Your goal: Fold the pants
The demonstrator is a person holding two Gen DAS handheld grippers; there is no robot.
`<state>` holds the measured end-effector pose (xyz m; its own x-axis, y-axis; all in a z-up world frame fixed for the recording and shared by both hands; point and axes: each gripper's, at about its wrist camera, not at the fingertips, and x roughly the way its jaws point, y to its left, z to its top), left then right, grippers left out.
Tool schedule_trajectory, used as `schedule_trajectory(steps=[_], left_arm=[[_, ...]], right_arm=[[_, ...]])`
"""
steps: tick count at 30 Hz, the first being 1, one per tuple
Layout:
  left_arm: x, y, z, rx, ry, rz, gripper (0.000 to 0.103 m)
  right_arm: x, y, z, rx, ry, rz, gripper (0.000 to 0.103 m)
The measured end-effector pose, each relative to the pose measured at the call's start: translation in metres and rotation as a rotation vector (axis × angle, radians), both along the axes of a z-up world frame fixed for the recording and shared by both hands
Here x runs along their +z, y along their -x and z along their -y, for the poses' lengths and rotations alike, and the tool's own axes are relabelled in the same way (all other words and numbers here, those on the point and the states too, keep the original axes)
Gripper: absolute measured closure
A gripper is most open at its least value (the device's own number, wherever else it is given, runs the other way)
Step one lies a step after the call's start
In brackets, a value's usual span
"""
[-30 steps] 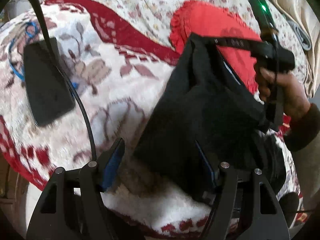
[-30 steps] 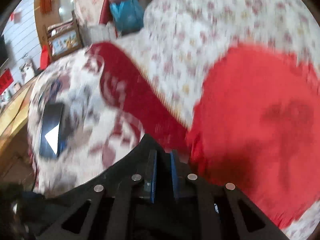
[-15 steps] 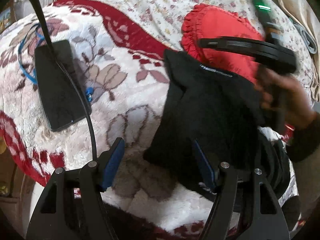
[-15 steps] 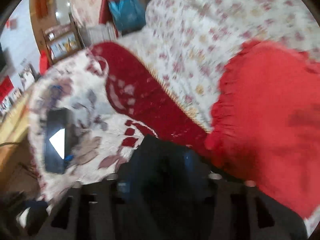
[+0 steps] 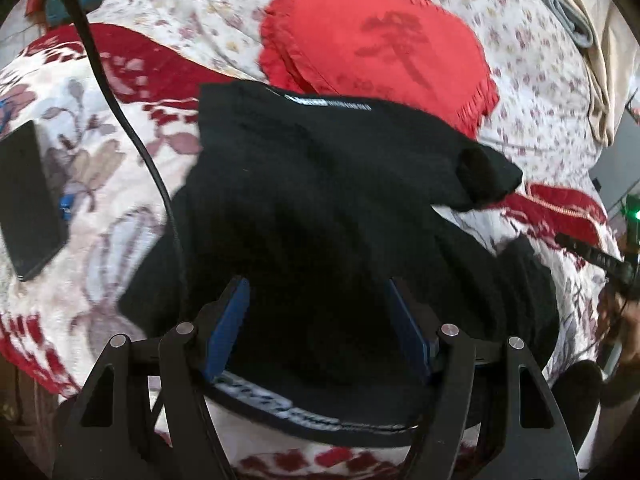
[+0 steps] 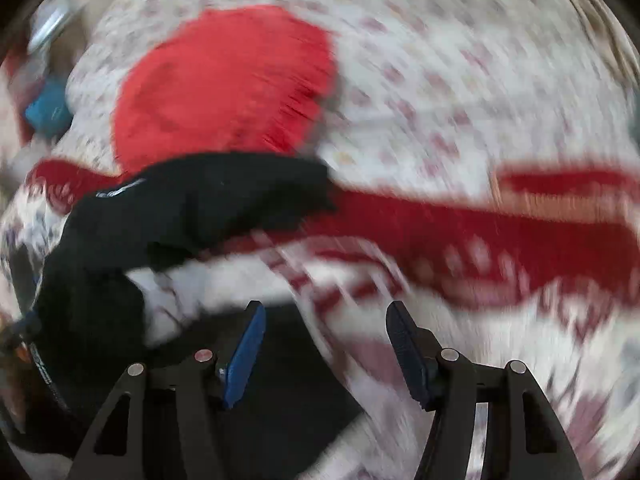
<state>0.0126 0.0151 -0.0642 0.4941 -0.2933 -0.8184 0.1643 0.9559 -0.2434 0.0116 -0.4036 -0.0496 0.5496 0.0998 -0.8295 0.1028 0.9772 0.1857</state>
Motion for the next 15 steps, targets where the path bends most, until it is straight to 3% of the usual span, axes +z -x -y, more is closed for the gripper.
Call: schedule_trajectory(steps=[6,8,10,11,12,13,15], left_arm=[[-0.008,0.003,0.024,-0.013,-0.041,-0.038,0.033],[-0.004,0.006,0.025,-0.010,-0.041,-0.033,0.033],[0.000,0.009,0.022,-0.001,-0.040,-0.031,0.033],[0.002,0.010,0.019,0.005,-0.039,-0.029,0.033],[0.004,0.010,0.018,0.009,-0.040,-0.028,0.033],[0.006,0.010,0.016,0.014,-0.040,-0.024,0.033],[0.010,0.012,0.014,0.020,-0.037,-0.015,0.033]], right_arm=[[-0.039,0.000,-0.005,0.045,-0.108,-0.021,0.041],[-0.041,0.000,-0.013,0.046,-0.047,0.008,0.046],[-0.037,0.002,-0.019,0.058,0.009,0.026,0.072],[-0.032,0.003,-0.017,0.077,-0.020,0.041,0.100],[-0.028,0.004,-0.012,0.086,-0.092,0.052,0.100],[-0.025,0.002,-0.010,0.079,-0.093,0.061,0.099],[-0.015,-0.001,-0.013,0.073,-0.001,0.106,0.086]])
